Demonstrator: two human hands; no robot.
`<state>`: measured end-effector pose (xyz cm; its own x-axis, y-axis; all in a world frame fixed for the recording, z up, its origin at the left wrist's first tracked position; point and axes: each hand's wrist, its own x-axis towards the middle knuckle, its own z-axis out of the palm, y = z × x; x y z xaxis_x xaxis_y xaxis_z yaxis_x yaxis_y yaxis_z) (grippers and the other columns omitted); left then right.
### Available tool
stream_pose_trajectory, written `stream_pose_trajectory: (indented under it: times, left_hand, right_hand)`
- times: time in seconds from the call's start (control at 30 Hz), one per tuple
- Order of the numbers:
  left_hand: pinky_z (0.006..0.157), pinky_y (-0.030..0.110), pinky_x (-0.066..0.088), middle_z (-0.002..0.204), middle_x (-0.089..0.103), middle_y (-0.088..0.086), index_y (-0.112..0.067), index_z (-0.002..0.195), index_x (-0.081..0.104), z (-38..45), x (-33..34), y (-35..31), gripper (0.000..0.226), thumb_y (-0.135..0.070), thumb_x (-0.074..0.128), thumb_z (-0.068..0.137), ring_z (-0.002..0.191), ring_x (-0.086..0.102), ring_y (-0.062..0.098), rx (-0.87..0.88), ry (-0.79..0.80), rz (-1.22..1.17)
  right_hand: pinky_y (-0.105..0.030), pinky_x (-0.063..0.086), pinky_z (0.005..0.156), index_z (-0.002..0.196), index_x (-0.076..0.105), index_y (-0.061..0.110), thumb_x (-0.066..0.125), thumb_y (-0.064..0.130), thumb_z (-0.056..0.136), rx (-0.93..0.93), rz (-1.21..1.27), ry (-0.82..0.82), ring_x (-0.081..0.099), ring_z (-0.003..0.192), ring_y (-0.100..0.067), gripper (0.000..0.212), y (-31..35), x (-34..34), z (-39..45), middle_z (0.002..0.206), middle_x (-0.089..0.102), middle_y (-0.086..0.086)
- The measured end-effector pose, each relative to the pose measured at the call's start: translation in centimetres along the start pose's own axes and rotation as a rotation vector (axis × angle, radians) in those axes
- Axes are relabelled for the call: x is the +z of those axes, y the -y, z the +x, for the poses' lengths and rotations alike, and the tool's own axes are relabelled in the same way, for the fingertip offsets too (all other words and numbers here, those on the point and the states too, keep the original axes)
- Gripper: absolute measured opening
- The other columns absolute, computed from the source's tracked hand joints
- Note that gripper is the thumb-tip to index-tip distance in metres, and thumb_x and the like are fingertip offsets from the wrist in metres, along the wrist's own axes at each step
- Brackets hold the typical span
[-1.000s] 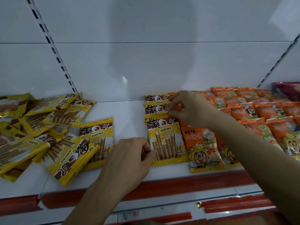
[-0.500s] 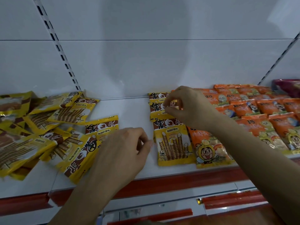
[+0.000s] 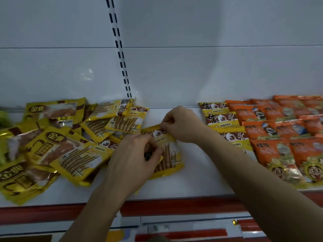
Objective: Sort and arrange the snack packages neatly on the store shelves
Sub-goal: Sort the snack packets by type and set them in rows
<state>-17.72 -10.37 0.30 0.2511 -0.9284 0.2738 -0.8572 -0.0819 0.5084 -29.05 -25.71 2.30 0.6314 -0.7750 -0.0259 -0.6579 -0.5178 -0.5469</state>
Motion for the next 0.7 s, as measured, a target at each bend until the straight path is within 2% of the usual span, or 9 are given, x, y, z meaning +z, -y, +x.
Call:
stream_pose_trajectory:
  times: [0.07,0.13,0.2,0.23,0.27,0.33,0.43,0.53,0.7]
  left_hand:
    - [0.059,0.022,0.038,0.076,0.046,-0.017,-0.028,0.087,0.062,0.2,0.0,0.6,0.01,-0.035,0.068,0.091,0.074,0.048,0.005,0.002,-0.022,-0.001]
    - [0.062,0.024,0.044,0.082,0.05,-0.018,-0.027,0.099,0.062,0.5,0.1,0.8,0.012,-0.037,0.064,0.093,0.078,0.051,0.004,-0.008,-0.065,-0.033]
    - [0.065,0.024,0.049,0.091,0.057,-0.018,-0.029,0.11,0.058,1.0,0.0,0.5,0.024,-0.046,0.059,0.093,0.083,0.056,0.003,-0.046,-0.088,-0.167]
    - [0.066,0.019,0.049,0.094,0.06,-0.018,-0.03,0.113,0.057,1.2,0.0,0.2,0.026,-0.047,0.059,0.093,0.085,0.058,0.001,-0.062,-0.085,-0.24]
    - [0.066,0.014,0.047,0.094,0.062,-0.018,-0.031,0.112,0.056,1.5,0.0,-0.2,0.025,-0.045,0.061,0.092,0.086,0.06,0.0,-0.07,-0.08,-0.298]
    - [0.065,0.013,0.048,0.089,0.066,-0.017,-0.032,0.105,0.057,1.9,0.0,-0.5,0.018,-0.036,0.069,0.091,0.086,0.063,-0.001,-0.087,-0.068,-0.378]
    - [0.066,0.026,0.055,0.077,0.07,-0.012,-0.034,0.096,0.061,2.6,-0.2,-0.6,0.017,-0.028,0.075,0.089,0.076,0.068,0.006,-0.119,-0.077,-0.486]
    - [0.065,0.032,0.055,0.071,0.072,-0.012,-0.03,0.092,0.061,3.5,-0.1,-0.7,0.017,-0.028,0.077,0.087,0.066,0.068,0.007,-0.144,-0.073,-0.48]
    - [0.068,0.033,0.057,0.065,0.071,-0.01,-0.025,0.086,0.064,6.5,1.3,-0.9,0.019,-0.031,0.082,0.083,0.063,0.067,0.003,-0.17,0.029,-0.282]
  right_hand:
    - [-0.014,0.038,0.055,0.086,0.077,0.023,0.066,0.025,0.093,0.005,0.077,-0.125,0.06,0.07,-0.006,0.013,-0.3,-2.1,-0.2,0.074,0.067,0.011]
    - [-0.018,0.038,0.056,0.081,0.072,0.028,0.067,0.026,0.093,0.022,0.176,-0.228,0.056,0.058,0.001,0.014,-0.8,-4.4,-0.7,0.069,0.065,0.013]
    - [-0.024,0.045,0.056,0.083,0.075,0.023,0.067,0.024,0.095,0.046,0.325,-0.247,0.056,0.054,0.0,0.013,-1.0,-6.3,-1.2,0.07,0.069,0.002]
    - [-0.027,0.049,0.056,0.087,0.076,0.021,0.067,0.023,0.096,0.054,0.385,-0.247,0.059,0.059,-0.006,0.013,-1.1,-6.9,-1.5,0.075,0.072,-0.004]
    - [-0.03,0.052,0.058,0.09,0.076,0.02,0.066,0.022,0.096,0.056,0.425,-0.246,0.061,0.063,-0.01,0.012,-1.1,-7.4,-1.7,0.079,0.074,-0.006]
    - [-0.028,0.055,0.06,0.093,0.076,0.018,0.065,0.021,0.097,0.054,0.462,-0.252,0.063,0.068,-0.008,0.012,-1.3,-8.0,-1.9,0.083,0.075,-0.002]
    - [-0.02,0.051,0.054,0.094,0.077,0.018,0.064,0.019,0.098,0.053,0.48,-0.237,0.061,0.066,-0.003,0.013,-2.0,-9.0,-1.7,0.082,0.074,0.002]
    - [-0.018,0.045,0.054,0.091,0.08,0.022,0.07,0.022,0.094,0.029,0.346,-0.222,0.056,0.061,-0.004,0.011,-2.9,-10.0,0.0,0.075,0.072,0.005]
    - [-0.012,0.047,0.059,0.087,0.081,0.021,0.078,0.024,0.087,-0.015,-0.101,-0.191,0.063,0.067,-0.004,0.004,-4.7,-9.8,4.2,0.076,0.072,0.011]
